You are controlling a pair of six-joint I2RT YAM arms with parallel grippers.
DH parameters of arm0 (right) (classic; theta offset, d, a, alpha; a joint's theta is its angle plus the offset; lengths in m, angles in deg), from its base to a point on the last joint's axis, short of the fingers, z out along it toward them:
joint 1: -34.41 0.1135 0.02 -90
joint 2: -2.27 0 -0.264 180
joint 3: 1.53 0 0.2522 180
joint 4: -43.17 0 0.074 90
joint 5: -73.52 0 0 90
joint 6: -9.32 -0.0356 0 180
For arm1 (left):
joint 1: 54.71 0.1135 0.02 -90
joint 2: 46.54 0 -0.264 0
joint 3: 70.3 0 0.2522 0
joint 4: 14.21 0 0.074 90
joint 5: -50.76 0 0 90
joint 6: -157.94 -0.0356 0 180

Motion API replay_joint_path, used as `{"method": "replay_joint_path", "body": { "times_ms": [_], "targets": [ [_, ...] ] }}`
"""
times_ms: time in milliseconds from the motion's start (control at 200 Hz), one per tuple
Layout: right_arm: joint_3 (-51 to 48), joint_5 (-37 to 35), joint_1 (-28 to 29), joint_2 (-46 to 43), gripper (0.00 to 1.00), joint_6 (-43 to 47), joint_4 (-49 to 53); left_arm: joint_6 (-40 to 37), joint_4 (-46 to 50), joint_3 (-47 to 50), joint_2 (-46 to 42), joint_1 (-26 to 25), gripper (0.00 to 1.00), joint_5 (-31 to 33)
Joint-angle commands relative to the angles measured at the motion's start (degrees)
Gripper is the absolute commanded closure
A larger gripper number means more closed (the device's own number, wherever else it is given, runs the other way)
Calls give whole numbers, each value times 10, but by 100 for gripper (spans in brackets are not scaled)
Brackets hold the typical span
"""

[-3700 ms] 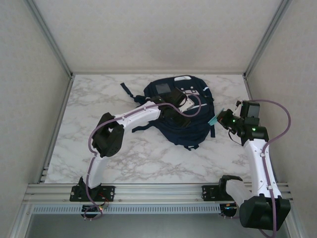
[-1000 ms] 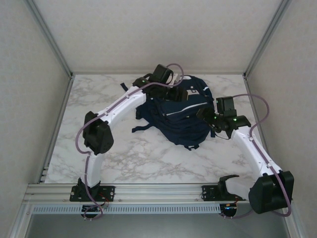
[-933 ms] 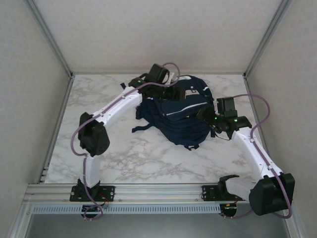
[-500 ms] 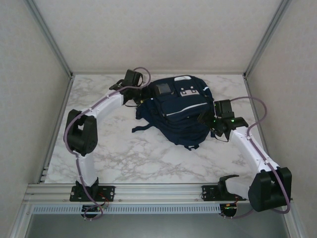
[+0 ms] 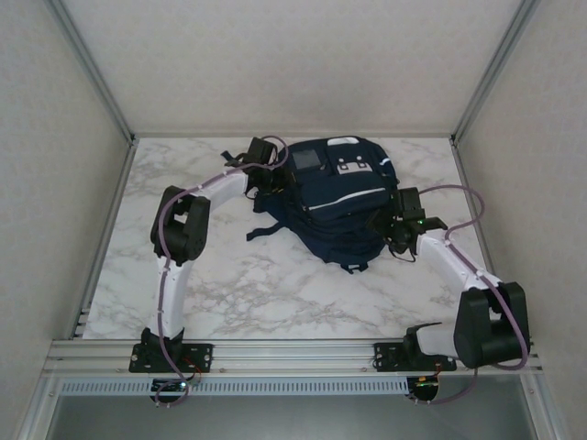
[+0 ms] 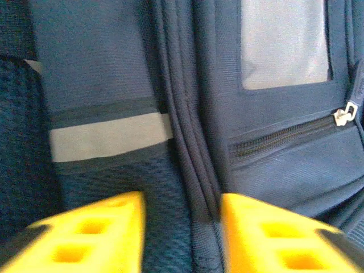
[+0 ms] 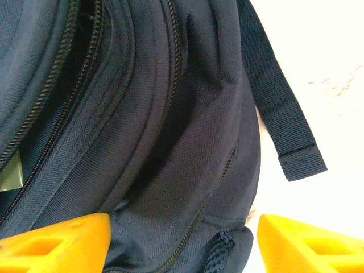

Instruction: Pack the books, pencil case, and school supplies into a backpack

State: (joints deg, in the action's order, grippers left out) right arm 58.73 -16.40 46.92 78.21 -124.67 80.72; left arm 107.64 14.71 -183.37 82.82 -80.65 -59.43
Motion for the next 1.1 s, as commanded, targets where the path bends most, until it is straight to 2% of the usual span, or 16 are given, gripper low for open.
{"method": "replay_joint_path", "body": {
  "times_ms": [0, 100, 310, 470, 691, 716, 766, 826, 886, 936, 1011, 1091],
  "targets": [
    [17, 2, -3, 56, 36, -12, -64, -4, 9, 38, 3, -8, 100, -2],
    [52, 2, -4, 108, 43, -10, -85, -3, -14, 126, -43, -11, 100, -8],
    [165, -28, -5, 203, 45, 20, -76, 17, -55, 283, -147, -30, 100, -27],
    [272, -61, -9, 258, 42, 51, 2, 22, -52, 311, -173, -73, 100, -33],
    [284, -113, -9, 203, 33, 84, 66, 58, -73, 303, -180, -104, 100, -60],
    [281, -116, -9, 191, 32, 87, 75, 58, -68, 301, -189, -104, 96, -55],
    [271, -115, -7, 164, 30, 97, 91, 50, -50, 295, -210, -102, 81, -36],
    [259, -112, -3, 132, 27, 101, 113, 37, -22, 287, -239, -98, 51, -3],
    [244, -104, 8, 102, 25, 103, 128, 28, -5, 285, -266, -90, 32, 34],
    [231, -96, 21, 80, 23, 101, 137, 24, 1, 288, -282, -82, 24, 57],
    [215, -87, 41, 55, 21, 85, 149, 24, -1, 296, -294, -67, 17, 82],
    [191, -76, 71, 35, 19, 60, 138, 27, -5, 296, -286, -51, 15, 93]
  ]
}}
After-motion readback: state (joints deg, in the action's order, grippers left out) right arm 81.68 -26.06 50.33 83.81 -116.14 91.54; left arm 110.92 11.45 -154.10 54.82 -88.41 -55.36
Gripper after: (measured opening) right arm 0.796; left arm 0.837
